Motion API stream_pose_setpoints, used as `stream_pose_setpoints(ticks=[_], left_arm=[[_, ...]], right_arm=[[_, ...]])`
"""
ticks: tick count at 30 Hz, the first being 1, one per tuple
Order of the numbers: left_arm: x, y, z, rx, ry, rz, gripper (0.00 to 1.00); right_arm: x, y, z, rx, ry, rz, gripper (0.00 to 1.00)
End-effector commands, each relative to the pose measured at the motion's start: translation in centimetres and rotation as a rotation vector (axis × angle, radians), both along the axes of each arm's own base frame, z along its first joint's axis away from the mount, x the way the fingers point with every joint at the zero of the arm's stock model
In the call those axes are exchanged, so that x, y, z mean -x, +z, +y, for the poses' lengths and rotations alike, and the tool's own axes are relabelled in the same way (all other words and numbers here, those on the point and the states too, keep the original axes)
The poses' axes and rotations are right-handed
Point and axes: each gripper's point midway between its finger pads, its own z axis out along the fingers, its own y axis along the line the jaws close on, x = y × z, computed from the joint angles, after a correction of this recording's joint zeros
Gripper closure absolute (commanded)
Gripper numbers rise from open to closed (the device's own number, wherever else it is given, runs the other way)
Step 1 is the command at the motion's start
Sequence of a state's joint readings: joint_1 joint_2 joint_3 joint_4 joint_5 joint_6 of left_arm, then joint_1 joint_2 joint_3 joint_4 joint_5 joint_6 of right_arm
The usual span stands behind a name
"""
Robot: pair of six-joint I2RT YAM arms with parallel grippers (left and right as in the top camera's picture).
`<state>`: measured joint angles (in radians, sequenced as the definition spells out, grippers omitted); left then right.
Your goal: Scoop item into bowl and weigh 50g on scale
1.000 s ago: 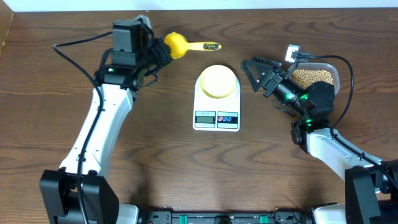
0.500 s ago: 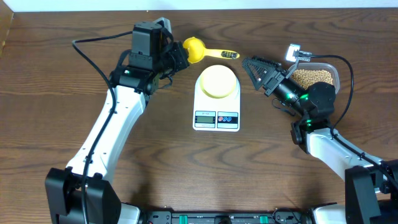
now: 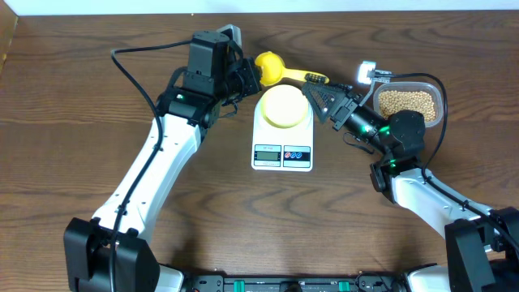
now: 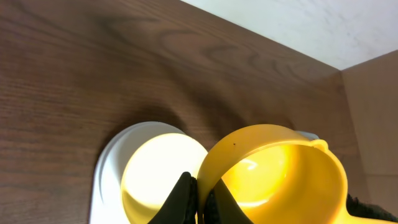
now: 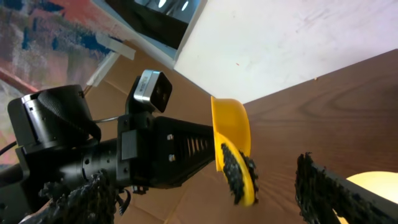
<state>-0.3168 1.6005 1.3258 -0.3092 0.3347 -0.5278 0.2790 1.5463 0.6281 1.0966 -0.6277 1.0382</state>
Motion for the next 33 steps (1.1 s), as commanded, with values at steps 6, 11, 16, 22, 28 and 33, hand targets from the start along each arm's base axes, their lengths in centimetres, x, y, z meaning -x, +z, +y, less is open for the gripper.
stream_pose_setpoints(ticks=[6,11,16,22,28,33], left_arm=[[0.3,0.0,-0.4,0.014,-0.008,0.011,0.92],[0.8,0.0,-1.0,0.029,-0.036,0.021,0.92],[1.3,0.0,-1.9,0.027,-0.058,0.025,0.93],[1.9,0.0,-3.1,0.022,-0.09,0.021,0.92],[1.9,-0.1,-3.0,0.02,-0.088,0.022,0.92],[1.7,-0.6,-2.3,-0.012,-0.053,0.03,0.92]], right_arm=[[-0.4,0.8,0.1,-0.006,-0.017,-0.022,0.14],[-0.8,0.8,-0.2,-0.013,-0.05,-0.021,0.15],[-0.9,0.8,-0.3,-0.014,-0.058,-0.02,0.17],[-1.0,0.8,-0.4,-0.015,-0.064,-0.019,0.21],[-1.0,0.8,-0.4,-0.014,-0.065,-0.018,0.24],[-1.0,0.8,-0.4,-0.014,-0.065,-0.018,0.25]])
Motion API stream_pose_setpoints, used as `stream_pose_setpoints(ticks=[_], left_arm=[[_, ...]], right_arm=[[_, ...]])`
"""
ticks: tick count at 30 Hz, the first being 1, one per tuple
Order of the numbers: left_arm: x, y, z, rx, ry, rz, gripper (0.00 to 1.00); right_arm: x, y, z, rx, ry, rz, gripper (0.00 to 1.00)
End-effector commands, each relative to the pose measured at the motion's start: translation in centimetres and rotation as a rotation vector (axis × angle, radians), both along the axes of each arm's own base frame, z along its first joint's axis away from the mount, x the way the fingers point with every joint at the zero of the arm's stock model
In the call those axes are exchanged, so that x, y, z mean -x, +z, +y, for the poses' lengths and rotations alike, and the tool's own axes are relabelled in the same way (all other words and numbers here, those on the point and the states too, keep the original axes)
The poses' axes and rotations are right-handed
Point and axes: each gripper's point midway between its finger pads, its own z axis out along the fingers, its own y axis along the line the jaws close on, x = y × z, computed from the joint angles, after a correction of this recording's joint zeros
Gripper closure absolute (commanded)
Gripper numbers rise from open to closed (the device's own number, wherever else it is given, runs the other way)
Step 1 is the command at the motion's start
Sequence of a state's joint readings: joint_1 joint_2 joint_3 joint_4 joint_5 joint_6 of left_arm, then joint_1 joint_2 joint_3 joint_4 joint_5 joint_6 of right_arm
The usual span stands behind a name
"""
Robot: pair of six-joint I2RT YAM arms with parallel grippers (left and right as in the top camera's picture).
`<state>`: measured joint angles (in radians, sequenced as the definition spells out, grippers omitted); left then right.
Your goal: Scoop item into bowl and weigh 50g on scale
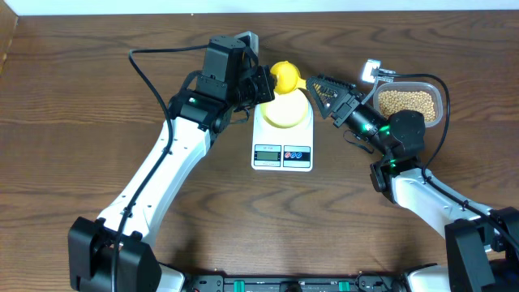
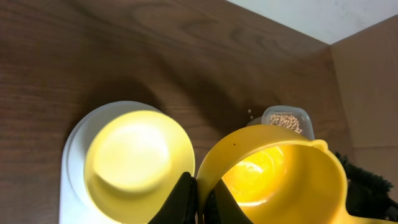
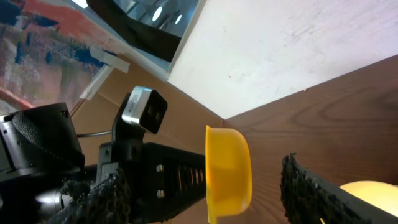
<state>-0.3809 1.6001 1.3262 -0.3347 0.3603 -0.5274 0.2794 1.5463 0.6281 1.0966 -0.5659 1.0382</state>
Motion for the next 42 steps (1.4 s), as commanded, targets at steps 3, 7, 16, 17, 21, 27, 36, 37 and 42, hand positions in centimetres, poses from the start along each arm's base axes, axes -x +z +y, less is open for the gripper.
stream_pose_setpoints(ticks=[3,7,16,17,21,27,36,37,42], left_arm=[[-0.31,-0.45,1.06,-0.039,0.05,0.003,0.92],[-0.32,-0.43,1.05,-0.038,0.051,0.003,0.92],[-0.52,-0.22,1.06,-0.033,0.053,-0.007,0.92],[-0.57,-0.17,1.05,-0.032,0.053,-0.01,0.92],[-0.58,-0.15,1.04,-0.032,0.053,-0.011,0.92],[-0.56,-0.17,1.03,-0.032,0.053,-0.01,0.92],[-0.51,-0.24,1.06,-0.033,0.053,-0.007,0.92],[-0.51,-0.24,1.06,-0.033,0.053,-0.007,0.92],[-0.51,-0.24,1.06,-0.033,0.053,-0.007,0.92]], right_arm=[[-0.16,0.7,0.3,-0.003,-0.004,-0.021,0.26],[-0.17,0.64,0.3,-0.002,-0.004,-0.018,0.28],[-0.23,0.36,0.31,0.002,-0.005,-0.006,0.4],[-0.23,0.37,0.31,0.001,-0.005,-0.007,0.44],[-0.23,0.37,0.31,0.001,-0.005,-0.007,0.55],[-0.23,0.37,0.31,0.001,-0.005,-0.006,0.71],[-0.23,0.38,0.31,0.001,-0.005,-0.007,0.79],[-0.23,0.38,0.31,0.001,-0.005,-0.006,0.79],[-0.23,0.38,0.31,0.001,-0.005,-0.006,0.94]])
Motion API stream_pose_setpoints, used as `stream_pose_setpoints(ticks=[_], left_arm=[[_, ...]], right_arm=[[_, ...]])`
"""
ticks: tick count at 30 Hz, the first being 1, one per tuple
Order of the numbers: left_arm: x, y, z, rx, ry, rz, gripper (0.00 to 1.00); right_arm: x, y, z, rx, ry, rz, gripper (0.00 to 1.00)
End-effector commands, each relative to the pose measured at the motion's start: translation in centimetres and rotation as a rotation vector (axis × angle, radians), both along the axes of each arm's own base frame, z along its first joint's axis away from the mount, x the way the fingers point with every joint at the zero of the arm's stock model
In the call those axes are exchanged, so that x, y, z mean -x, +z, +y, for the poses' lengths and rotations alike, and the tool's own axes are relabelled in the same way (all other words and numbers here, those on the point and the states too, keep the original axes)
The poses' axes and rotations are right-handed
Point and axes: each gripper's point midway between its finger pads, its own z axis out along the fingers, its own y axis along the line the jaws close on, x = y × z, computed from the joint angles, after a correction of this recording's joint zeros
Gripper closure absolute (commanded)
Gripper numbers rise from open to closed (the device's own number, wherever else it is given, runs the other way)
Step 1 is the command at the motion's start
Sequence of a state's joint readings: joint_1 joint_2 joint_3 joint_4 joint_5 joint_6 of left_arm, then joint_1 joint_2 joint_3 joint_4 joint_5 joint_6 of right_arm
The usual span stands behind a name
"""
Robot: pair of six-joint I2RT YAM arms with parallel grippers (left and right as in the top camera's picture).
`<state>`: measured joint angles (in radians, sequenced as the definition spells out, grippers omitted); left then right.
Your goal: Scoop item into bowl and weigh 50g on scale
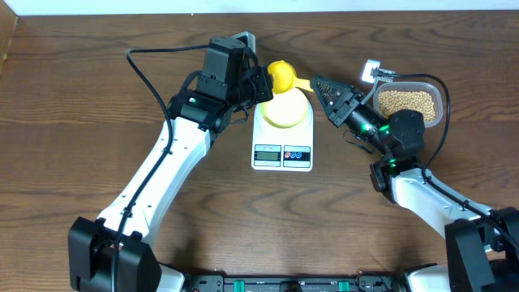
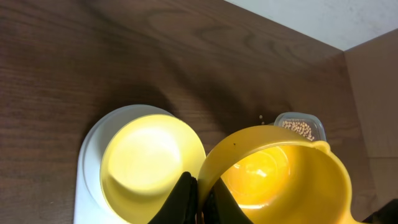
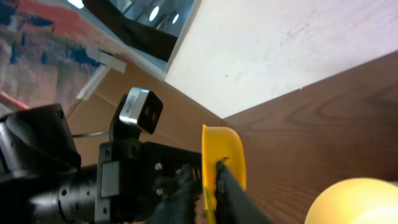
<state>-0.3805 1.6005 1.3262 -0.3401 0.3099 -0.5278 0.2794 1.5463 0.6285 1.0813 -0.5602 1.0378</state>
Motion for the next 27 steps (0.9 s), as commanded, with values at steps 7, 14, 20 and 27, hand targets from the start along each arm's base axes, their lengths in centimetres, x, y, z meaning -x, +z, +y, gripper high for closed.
stream_pose_setpoints(ticks=[7,14,20,27], left_arm=[[-0.07,0.0,0.33,-0.002,0.014,0.001,0.92],[-0.05,-0.03,0.34,-0.003,0.014,0.002,0.47],[-0.05,-0.03,0.34,-0.003,0.014,0.002,0.22],[-0.04,-0.04,0.34,-0.003,0.013,0.003,0.21]], right_arm=[[-0.11,0.69,0.35,-0.003,0.0,-0.021,0.99],[-0.14,0.7,0.32,-0.003,-0.003,-0.021,0.99],[-0.14,0.69,0.32,-0.003,-0.003,-0.02,0.99],[-0.16,0.66,0.3,-0.003,-0.003,-0.02,0.99]])
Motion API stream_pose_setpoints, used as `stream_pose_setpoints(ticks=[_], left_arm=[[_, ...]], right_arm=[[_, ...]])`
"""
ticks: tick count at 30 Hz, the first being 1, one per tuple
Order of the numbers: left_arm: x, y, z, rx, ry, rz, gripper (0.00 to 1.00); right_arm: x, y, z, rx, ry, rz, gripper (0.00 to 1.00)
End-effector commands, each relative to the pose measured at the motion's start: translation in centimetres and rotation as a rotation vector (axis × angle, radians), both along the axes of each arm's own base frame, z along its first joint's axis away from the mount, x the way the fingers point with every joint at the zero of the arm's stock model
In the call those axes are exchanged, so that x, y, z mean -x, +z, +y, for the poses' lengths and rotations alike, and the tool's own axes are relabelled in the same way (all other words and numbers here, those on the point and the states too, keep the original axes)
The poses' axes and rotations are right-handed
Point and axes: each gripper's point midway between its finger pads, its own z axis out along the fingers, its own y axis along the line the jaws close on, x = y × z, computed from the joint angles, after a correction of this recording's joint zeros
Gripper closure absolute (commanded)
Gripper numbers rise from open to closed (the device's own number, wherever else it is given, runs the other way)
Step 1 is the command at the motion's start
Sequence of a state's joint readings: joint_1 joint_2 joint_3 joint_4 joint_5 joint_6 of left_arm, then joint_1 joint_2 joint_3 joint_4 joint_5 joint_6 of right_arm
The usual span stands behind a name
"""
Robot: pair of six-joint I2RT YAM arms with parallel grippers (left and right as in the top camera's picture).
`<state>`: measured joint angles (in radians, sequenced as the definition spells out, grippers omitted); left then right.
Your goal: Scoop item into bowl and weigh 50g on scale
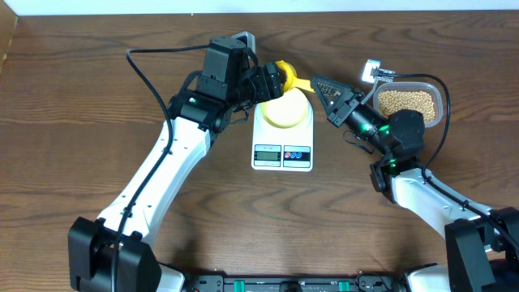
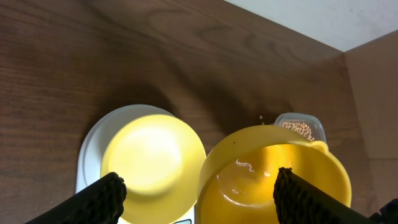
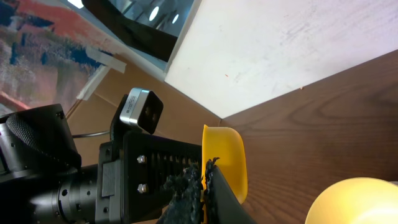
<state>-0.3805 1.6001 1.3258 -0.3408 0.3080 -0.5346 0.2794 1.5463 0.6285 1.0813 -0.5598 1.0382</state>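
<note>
The yellow scoop (image 1: 285, 77) hangs over the back edge of the white scale (image 1: 282, 152), above the pale yellow bowl (image 1: 285, 112) on its platform. My right gripper (image 1: 318, 83) is shut on the scoop's handle; in the right wrist view the right gripper (image 3: 204, 179) pinches the scoop (image 3: 229, 163) edge-on. My left gripper (image 1: 273, 81) stands open around the cup. In the left wrist view the left gripper (image 2: 202, 196) has its fingers wide on either side of the scoop (image 2: 273, 177), which is empty, with the bowl (image 2: 152, 155) beside it.
A clear tub of tan beans (image 1: 409, 101) sits at the back right, behind the right arm; the tub (image 2: 298, 124) also shows past the scoop. The scale's display (image 1: 268, 152) faces the front. Bare wooden table lies to the left and front.
My left gripper has opened and let go of the scoop's rim. The scoop stays where it was, held only by the shut right gripper.
My left gripper held the scoop by its rim back left of the scale, the right gripper open at the handle. The scoop then stood further right over the scale's back. The right gripper then shut on the handle, and now the left has released.
</note>
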Motion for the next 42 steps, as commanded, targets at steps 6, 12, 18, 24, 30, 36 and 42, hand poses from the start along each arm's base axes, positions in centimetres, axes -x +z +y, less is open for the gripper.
stream_pose_setpoints(ticks=[6,12,18,24,30,36,42], left_arm=[[0.1,0.1,0.4,-0.012,0.002,-0.002,0.21],[0.6,0.6,0.6,-0.047,-0.034,-0.035,0.22],[0.7,2.0,1.6,-0.067,-0.041,-0.08,0.22],[0.1,3.4,4.2,-0.081,0.0,-0.123,0.22],[-0.1,3.2,4.9,-0.084,0.015,-0.114,0.22],[-0.1,3.2,4.9,-0.084,0.015,-0.115,0.21],[-0.1,3.2,4.9,-0.084,0.015,-0.114,0.21]], right_arm=[[-0.4,0.1,0.1,0.004,-0.014,0.003,0.99],[-0.6,-0.3,0.0,0.046,-0.034,-0.019,0.99],[-1.1,-0.4,-1.3,0.069,-0.053,-0.036,0.99],[-1.8,-0.4,-3.4,0.077,-0.073,-0.039,0.99],[-2.0,-0.4,-4.8,0.121,-0.08,-0.084,0.98],[-2.1,0.0,-5.5,0.164,-0.078,-0.141,0.98],[-3.1,2.0,-6.5,0.238,-0.121,-0.262,0.98]])
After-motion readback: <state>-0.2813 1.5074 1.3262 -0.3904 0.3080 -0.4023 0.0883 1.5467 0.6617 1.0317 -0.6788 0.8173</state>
